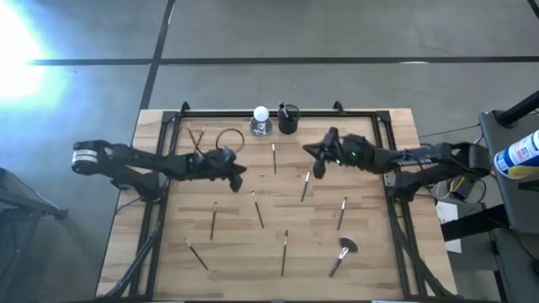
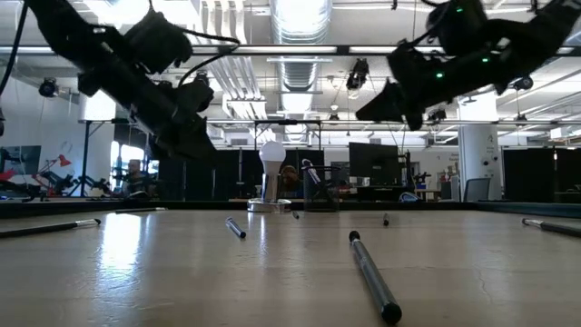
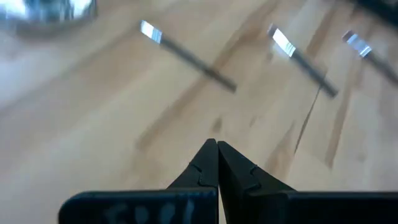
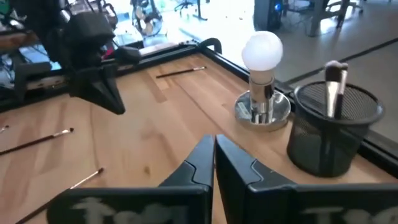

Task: Pick & Place Makeup Supplies
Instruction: Put the makeup brush into the black makeup holder

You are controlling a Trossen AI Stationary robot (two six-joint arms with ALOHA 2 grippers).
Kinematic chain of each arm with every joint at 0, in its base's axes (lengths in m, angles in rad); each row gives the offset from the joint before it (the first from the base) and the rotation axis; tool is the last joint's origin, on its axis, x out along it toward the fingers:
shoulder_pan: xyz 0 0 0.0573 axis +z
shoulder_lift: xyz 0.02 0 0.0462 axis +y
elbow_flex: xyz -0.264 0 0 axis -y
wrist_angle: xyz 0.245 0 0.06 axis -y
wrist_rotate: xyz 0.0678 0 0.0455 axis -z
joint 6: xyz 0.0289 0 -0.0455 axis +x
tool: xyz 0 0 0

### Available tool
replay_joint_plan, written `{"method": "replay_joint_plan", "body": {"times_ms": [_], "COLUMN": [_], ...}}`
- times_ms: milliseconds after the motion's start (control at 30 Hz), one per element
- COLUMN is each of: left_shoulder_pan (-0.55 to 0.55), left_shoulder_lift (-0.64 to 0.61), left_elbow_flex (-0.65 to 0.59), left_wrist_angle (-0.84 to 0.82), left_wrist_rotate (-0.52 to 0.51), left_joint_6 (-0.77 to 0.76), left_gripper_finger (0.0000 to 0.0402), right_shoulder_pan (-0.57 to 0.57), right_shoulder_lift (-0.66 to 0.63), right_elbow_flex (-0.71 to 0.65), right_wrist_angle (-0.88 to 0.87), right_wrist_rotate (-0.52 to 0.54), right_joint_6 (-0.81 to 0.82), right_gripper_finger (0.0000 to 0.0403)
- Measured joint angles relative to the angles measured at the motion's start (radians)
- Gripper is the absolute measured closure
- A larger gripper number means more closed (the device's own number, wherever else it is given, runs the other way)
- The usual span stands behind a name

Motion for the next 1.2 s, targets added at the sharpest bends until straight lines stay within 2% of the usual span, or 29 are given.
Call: {"method": "replay_joint_plan", "body": {"times_ms": [100, 267, 500, 667, 833, 933, 1200], "left_shoulder_pan": [-0.089, -0.238, -0.412, -0.452, -0.452, -0.452, -0.450], "left_shoulder_lift": [0.000, 0.000, 0.003, 0.003, 0.003, 0.003, 0.004], "left_elbow_flex": [0.078, 0.208, 0.269, 0.234, 0.184, 0.145, 0.079], "left_wrist_angle": [-0.224, -0.599, -0.855, -0.891, -0.885, -0.821, -0.717], "left_wrist_rotate": [-0.068, -0.105, -0.107, -0.097, -0.095, -0.083, -0.087], "left_joint_6": [-0.128, -0.411, -0.889, -1.085, -1.151, -1.164, -1.171], "left_gripper_finger": [0.0401, 0.0401, 0.0401, 0.0369, 0.0313, 0.0290, 0.0278], "right_shoulder_pan": [0.043, 0.076, 0.080, 0.080, 0.080, 0.080, 0.080], "right_shoulder_lift": [-0.072, -0.172, -0.283, -0.330, -0.335, -0.334, -0.333], "right_elbow_flex": [-0.059, -0.142, -0.217, -0.239, -0.244, -0.244, -0.244], "right_wrist_angle": [0.004, 0.003, 0.005, 0.001, 0.000, 0.000, 0.000], "right_wrist_rotate": [0.052, 0.100, 0.099, 0.099, 0.098, 0.096, 0.096], "right_joint_6": [0.015, 0.016, 0.022, 0.010, 0.004, -0.009, -0.011], "right_gripper_finger": [0.0392, 0.0392, 0.0392, 0.0392, 0.0392, 0.0392, 0.0392]}}
